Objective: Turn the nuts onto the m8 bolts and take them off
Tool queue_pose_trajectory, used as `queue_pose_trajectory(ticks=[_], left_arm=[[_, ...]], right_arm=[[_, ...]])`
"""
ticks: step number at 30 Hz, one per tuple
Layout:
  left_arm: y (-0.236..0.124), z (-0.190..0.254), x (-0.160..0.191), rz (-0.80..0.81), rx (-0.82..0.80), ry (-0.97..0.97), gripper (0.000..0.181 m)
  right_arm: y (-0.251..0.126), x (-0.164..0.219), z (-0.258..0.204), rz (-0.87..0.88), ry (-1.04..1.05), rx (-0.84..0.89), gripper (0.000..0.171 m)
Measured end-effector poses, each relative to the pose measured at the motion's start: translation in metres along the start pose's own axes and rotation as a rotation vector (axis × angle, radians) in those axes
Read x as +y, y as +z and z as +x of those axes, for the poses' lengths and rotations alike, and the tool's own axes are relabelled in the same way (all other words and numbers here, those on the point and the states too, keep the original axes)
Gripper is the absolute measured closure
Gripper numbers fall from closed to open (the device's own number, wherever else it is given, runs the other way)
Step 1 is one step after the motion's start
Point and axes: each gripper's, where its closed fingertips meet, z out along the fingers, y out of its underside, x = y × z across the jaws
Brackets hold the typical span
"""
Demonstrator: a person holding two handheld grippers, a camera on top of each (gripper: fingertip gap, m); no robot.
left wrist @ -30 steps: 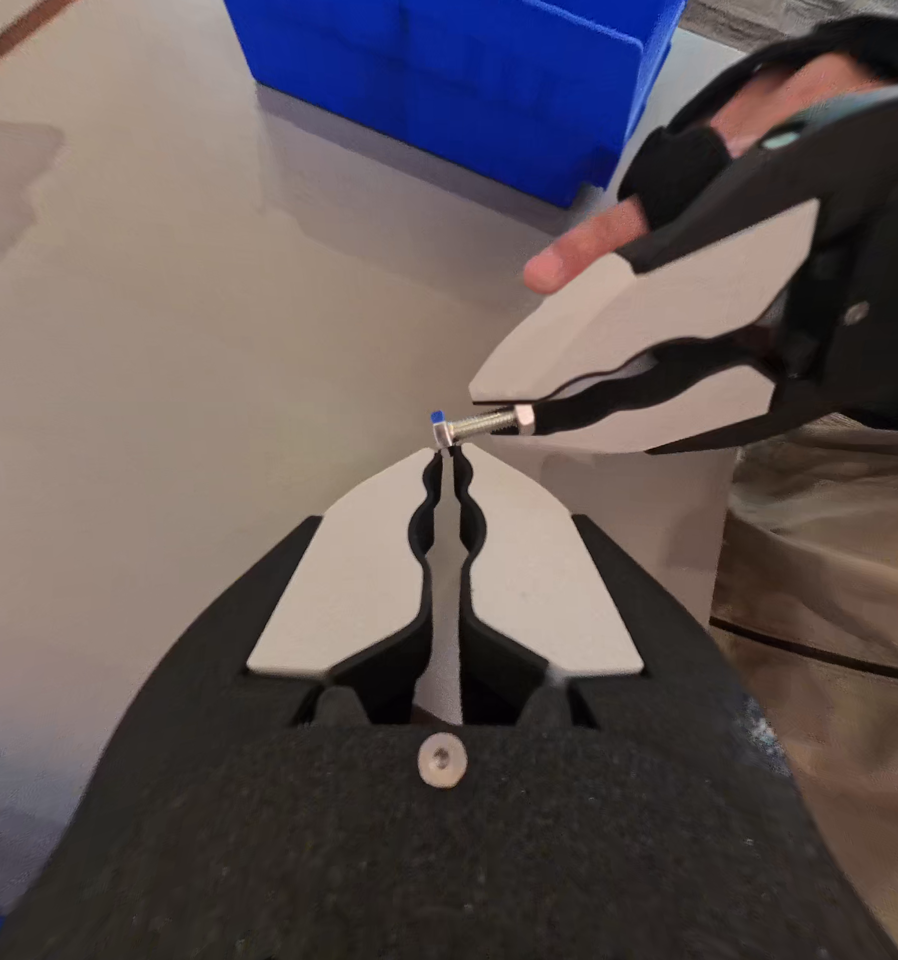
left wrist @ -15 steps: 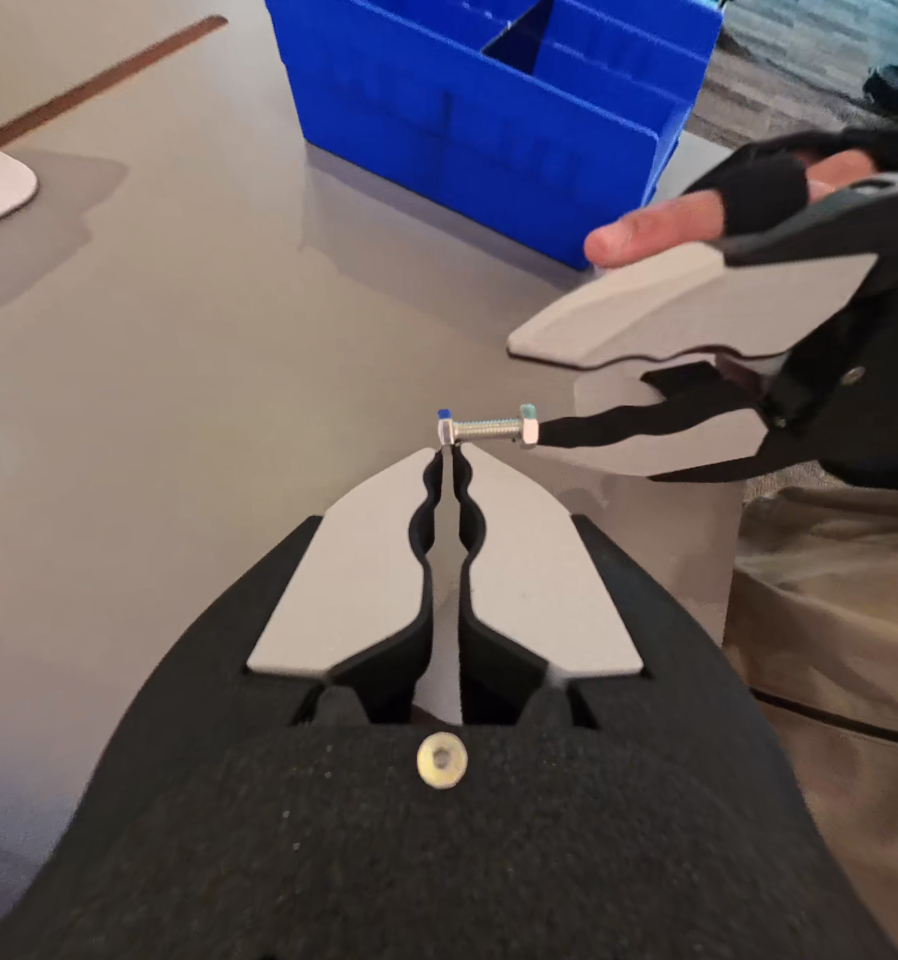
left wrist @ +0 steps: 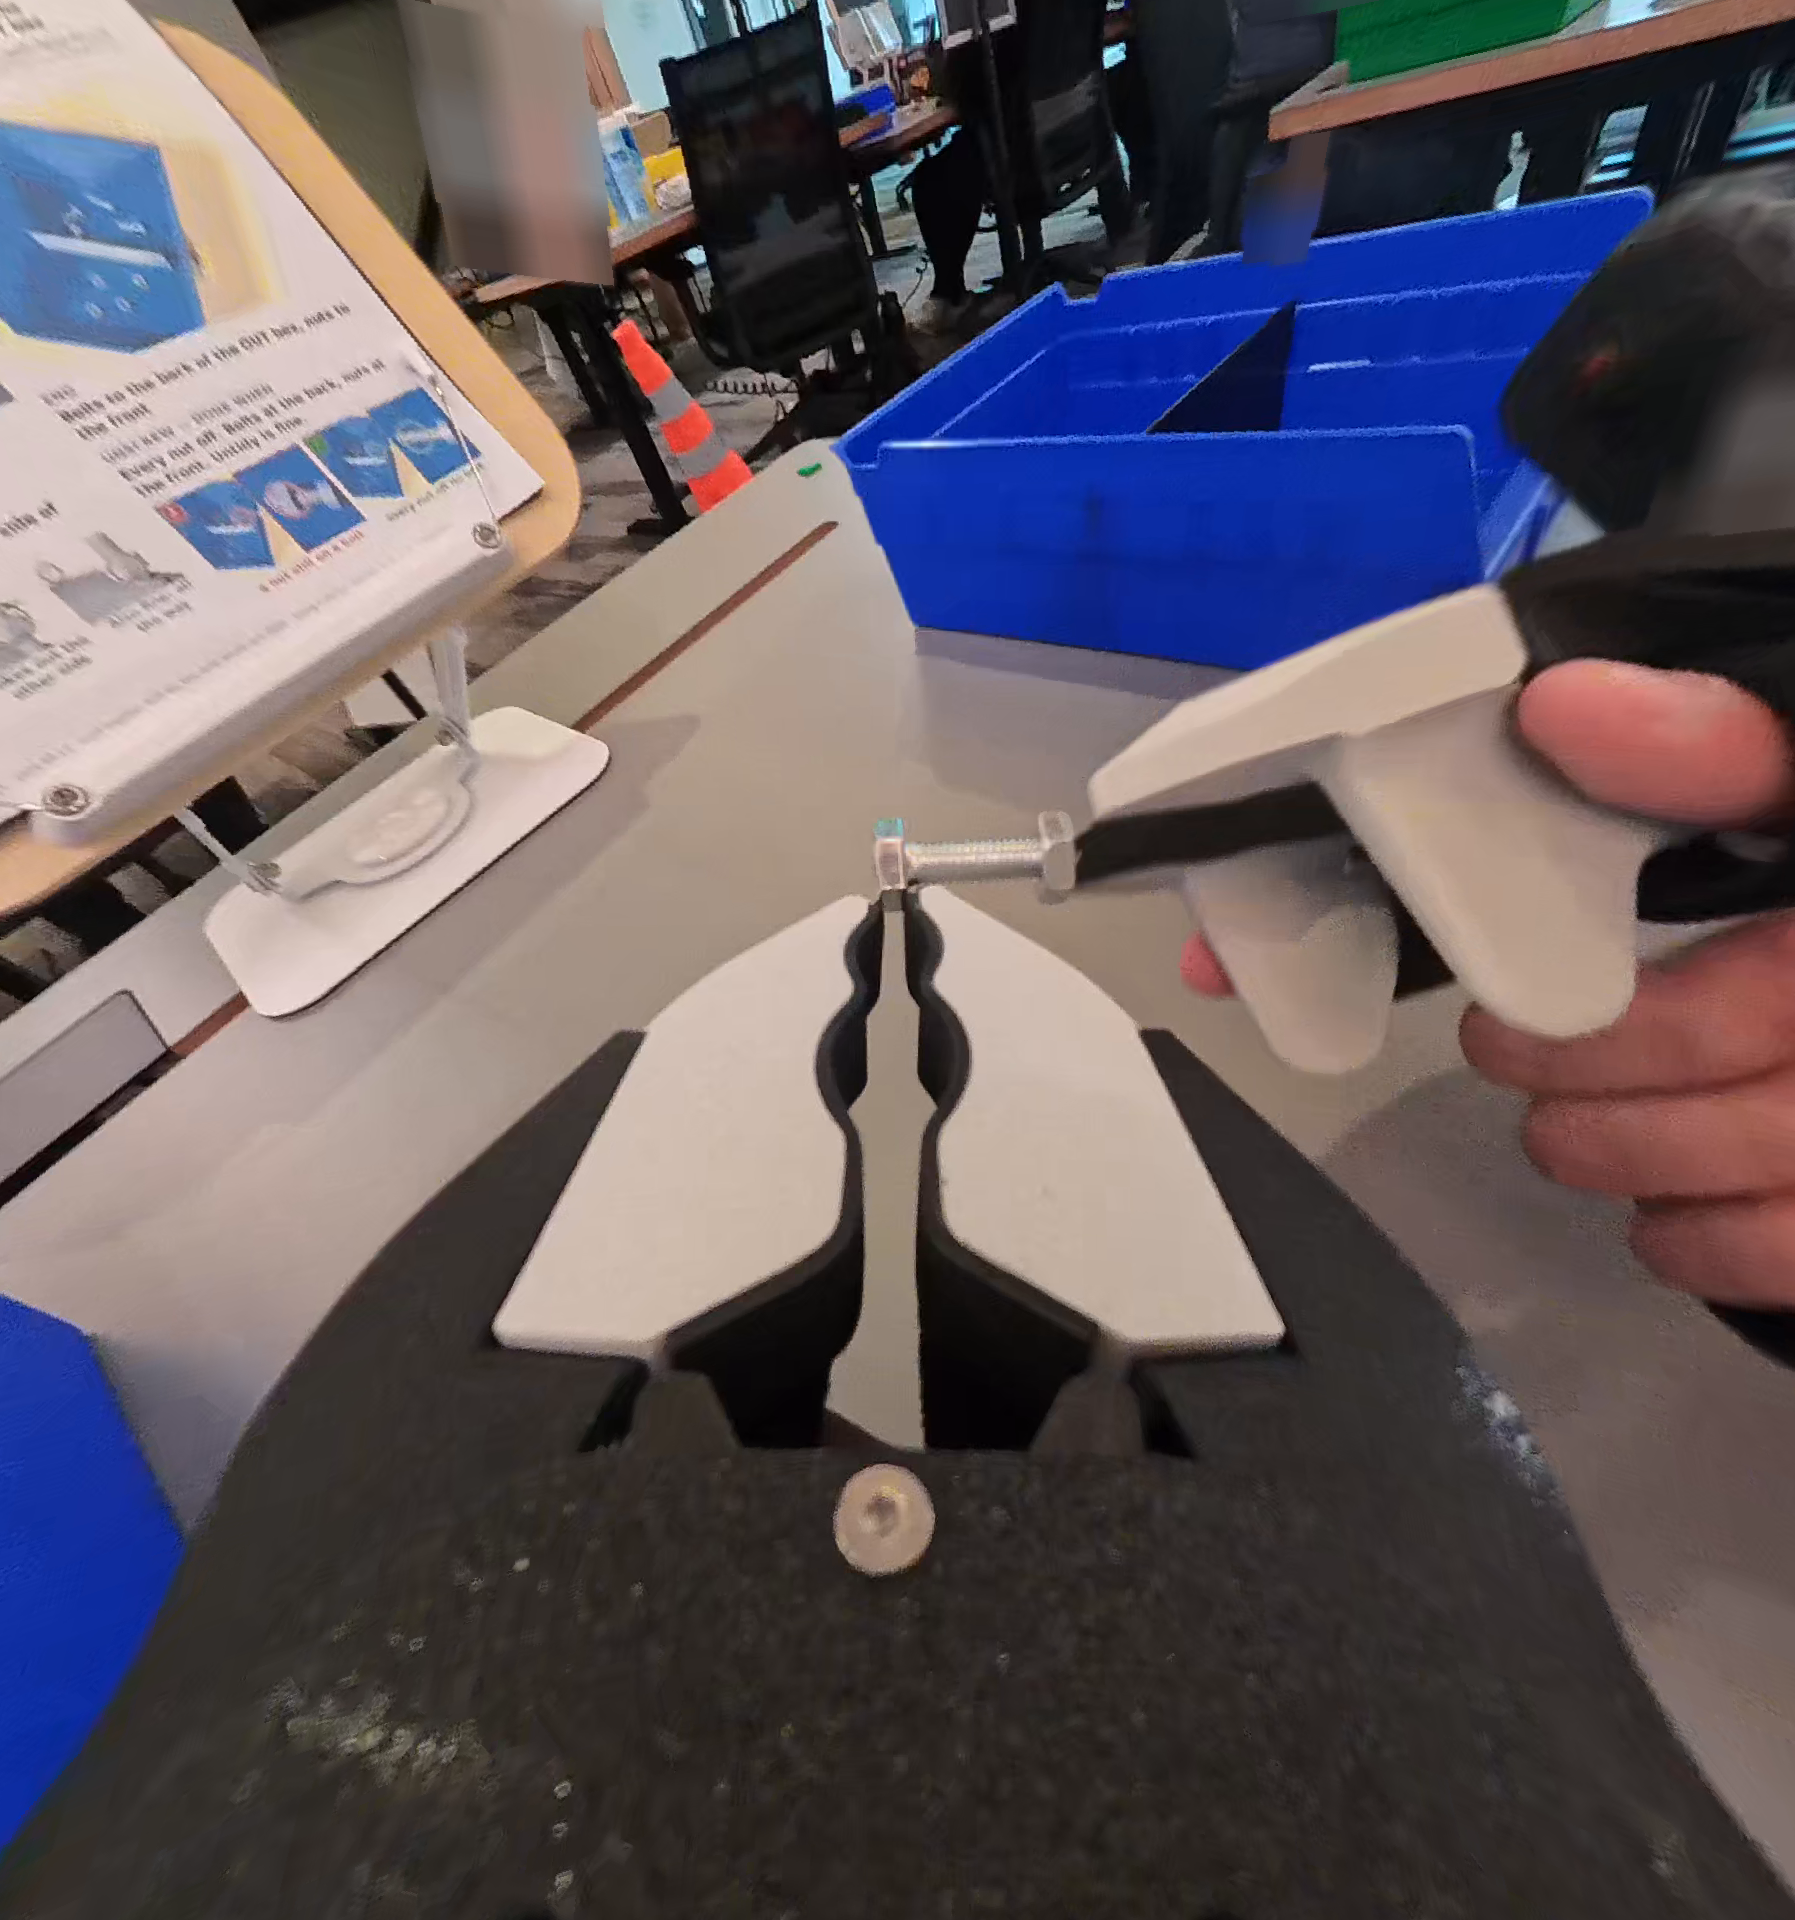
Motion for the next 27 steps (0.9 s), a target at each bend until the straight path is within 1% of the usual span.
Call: queue_pose_trajectory(ticks=[2, 5, 6, 9, 12, 18, 23, 27], left_arm=[[-0.002, 0.004, -0.003, 0.014, -0.002, 0.015, 0.178], [-0.003, 0.008, -0.004, 0.007, -0.006, 0.037, 0.178], [-0.003, 0.007, -0.003, 0.004, -0.010, 0.038, 0.177], [-0.003, 0.007, -0.001, -0.010, 0.008, 0.013, 0.177], [-0.001, 0.009, 0.003, -0.043, 0.050, -0.018, 0.178], [0.002, 0.015, 0.011, -0.102, 0.158, -0.102, 0.178], [0.004, 0.016, 0.013, -0.134, 0.162, -0.122, 0.178], [0.007, 0.016, 0.017, -0.172, 0.189, -0.220, 0.178]], right_arm=[[0.004, 0.007, 0.000, 0.000, 0.129, -0.036, 0.139], [0.004, 0.005, -0.005, 0.035, 0.221, -0.110, 0.149], [0.004, 0.005, -0.006, 0.030, 0.227, -0.123, 0.155], [0.005, 0.007, -0.005, -0.006, 0.155, -0.093, 0.156], [0.003, 0.009, 0.000, -0.075, -0.069, -0.025, 0.156], [0.000, 0.007, 0.009, -0.270, -0.644, 0.130, 0.156], [0.000, 0.002, 0.015, -0.387, -1.094, 0.238, 0.156], [0.001, -0.001, 0.022, -0.435, -1.511, 0.343, 0.156]])
